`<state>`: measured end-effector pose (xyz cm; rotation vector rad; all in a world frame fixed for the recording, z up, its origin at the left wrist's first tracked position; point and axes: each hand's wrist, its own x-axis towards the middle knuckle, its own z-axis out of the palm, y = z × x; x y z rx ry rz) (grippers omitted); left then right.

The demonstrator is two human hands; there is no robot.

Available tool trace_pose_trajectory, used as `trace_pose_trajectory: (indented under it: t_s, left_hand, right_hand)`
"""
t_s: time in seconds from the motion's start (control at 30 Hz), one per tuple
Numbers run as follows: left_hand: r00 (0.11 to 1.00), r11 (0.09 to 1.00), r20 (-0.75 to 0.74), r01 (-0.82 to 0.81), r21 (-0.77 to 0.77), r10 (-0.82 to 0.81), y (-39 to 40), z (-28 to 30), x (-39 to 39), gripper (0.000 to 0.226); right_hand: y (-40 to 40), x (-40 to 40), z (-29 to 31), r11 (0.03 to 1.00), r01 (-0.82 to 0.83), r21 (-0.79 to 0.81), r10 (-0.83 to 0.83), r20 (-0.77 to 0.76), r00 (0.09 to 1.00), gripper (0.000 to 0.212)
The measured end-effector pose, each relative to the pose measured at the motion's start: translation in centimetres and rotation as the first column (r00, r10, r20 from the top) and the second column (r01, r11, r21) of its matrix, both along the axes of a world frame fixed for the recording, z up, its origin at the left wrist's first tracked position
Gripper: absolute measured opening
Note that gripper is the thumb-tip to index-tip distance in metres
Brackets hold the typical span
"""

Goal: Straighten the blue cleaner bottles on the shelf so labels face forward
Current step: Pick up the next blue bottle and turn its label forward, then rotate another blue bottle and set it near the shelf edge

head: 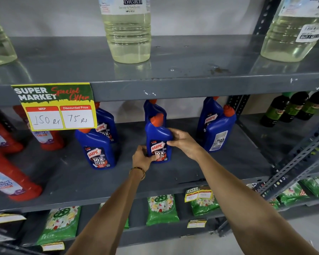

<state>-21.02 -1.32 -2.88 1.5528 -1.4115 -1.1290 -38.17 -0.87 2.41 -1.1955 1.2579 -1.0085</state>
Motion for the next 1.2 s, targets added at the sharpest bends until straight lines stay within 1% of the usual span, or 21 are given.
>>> trace_pose_trajectory:
  t_s: [0.07,0.13,0.2,0.27,0.4,0.47,0.53,0.63,0.7,0.77,0.87,0.9,0.97,1.03,1.07,1.13,1.2]
  left_hand:
    - [0.999,0.998,0.012,-0.052,0.023,0.052,0.7,-0.3,-0.3,0.05]
    - [0.996,0.993,0.018,-0.091,0.073,0.09,1.3,-0.7,-0.4,0.052]
    - [0.994,0.987,0.026,-0.111,0.119,0.108,1.9,-1.2,-0.4,0.051]
    - [0.992,0.982,0.021,-0.125,0.142,0.123,2.5,-1.5,-0.6,0.047]
    - [0.987,0.974,-0.01,-0.155,0.164,0.159,3.9,-1.5,-2.3,0.037]
    - [0.994,0.983,0.007,-0.111,0.147,0.111,4.4,-1.4,-4.0,0.037]
    - [0.999,0.992,0.015,-0.046,0.12,0.045,4.6,-1.2,-5.7,0.043]
    - [0.998,0.996,-0.001,0.07,0.052,-0.07,4.4,-0.6,-8.7,0.048]
    - [0.991,0.991,0.009,0.134,0.032,-0.134,3.9,0.0,-10.8,0.051]
    - [0.985,0.985,-0.021,0.169,0.039,-0.169,3.0,0.9,-13.2,0.056]
    - [0.98,0.98,-0.033,0.198,0.019,-0.197,1.5,2.0,-16.3,0.066]
    - [0.978,0.978,-0.021,0.208,0.012,-0.208,1.0,2.2,-17.1,0.07]
    - [0.975,0.975,0.012,0.224,-0.001,-0.224,-0.1,2.4,-18.9,0.067]
    - [0.964,0.966,0.069,0.257,-0.011,-0.256,-0.8,2.6,-20.0,0.056]
    - [0.96,0.964,0.093,0.265,-0.005,-0.263,-1.1,2.6,-20.6,0.055]
    - [0.954,0.963,0.128,0.271,0.009,-0.27,-1.3,2.5,-21.2,0.056]
    - [0.954,0.964,0.145,0.264,0.006,-0.262,-1.3,2.3,-21.5,0.055]
  right_hand:
    - [0.4,0.0,-0.3,0.999,0.048,0.006,-0.048,-0.004,0.999,0.062]
    - [1.0,-0.2,-0.8,0.991,0.134,0.024,-0.134,-0.007,0.991,0.064]
    - [1.6,-0.7,-1.4,0.973,0.227,0.045,-0.224,-0.062,0.973,0.064]
    - [2.6,-1.6,-2.2,0.955,0.287,0.069,-0.277,-0.124,0.953,0.06]
    - [5.0,-4.2,-4.1,0.899,0.422,0.117,-0.403,-0.156,0.902,0.049]
    - [6.2,-5.8,-4.8,0.849,0.516,0.113,-0.494,-0.176,0.851,0.048]
    - [6.9,-7.5,-5.1,0.802,0.587,0.105,-0.563,-0.193,0.804,0.049]
    - [7.1,-10.7,-4.8,0.756,0.651,0.07,-0.623,-0.227,0.748,0.046]
    - [6.5,-12.5,-4.1,0.737,0.674,0.051,-0.646,-0.245,0.723,0.049]
    - [5.6,-14.4,-3.5,0.744,0.667,0.043,-0.639,-0.246,0.729,0.056]
    - [4.1,-16.6,-2.5,0.808,0.589,0.018,-0.569,-0.237,0.788,0.066]
    - [3.8,-17.1,-2.2,0.833,0.553,0.001,-0.54,-0.218,0.813,0.066]
    - [2.8,-18.5,-1.9,0.889,0.457,-0.035,-0.455,-0.195,0.869,0.057]
    - [2.1,-19.3,-1.6,0.932,0.36,-0.037,-0.359,-0.212,0.909,0.051]
    - [1.7,-19.7,-1.6,0.949,0.315,-0.027,-0.313,-0.225,0.923,0.049]
    - [1.3,-20.2,-1.7,0.964,0.268,-0.004,-0.261,-0.231,0.937,0.047]
    - [1.2,-20.3,-1.9,0.968,0.251,-0.015,-0.248,-0.217,0.944,0.044]
